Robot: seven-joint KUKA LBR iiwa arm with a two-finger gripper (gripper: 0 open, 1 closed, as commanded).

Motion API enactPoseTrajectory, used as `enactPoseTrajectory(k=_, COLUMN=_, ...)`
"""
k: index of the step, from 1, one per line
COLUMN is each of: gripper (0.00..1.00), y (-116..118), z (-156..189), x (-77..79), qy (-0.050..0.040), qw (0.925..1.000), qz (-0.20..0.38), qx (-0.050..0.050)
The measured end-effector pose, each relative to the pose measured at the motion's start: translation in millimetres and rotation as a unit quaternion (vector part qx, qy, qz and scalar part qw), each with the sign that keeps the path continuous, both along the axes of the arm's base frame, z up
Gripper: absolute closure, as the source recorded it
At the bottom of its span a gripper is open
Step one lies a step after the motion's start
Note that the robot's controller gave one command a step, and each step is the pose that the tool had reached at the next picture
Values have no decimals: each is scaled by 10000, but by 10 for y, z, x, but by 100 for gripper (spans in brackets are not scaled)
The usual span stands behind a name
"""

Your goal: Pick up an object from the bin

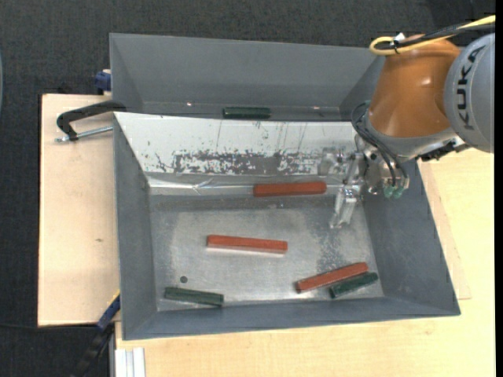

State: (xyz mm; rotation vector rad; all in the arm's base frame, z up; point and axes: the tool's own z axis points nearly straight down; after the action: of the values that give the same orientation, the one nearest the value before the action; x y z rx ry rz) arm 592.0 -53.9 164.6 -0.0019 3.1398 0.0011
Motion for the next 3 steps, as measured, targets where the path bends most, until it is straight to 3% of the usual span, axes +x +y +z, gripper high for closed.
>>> enactPoseTrajectory(k=1, gripper=0, y=0, z=0, x=0, qy=0, qw=10000, qz=0, qx=0)
enactPoseTrajectory(k=2, gripper=0, y=-2, z=116, x=-209, qy=21, qw=9995, qz=319, qx=5)
enactPoseTrajectory(k=3, gripper=0, y=293, z=-63, x=-324, qy=-59, qw=9973, qz=731, qx=-16)
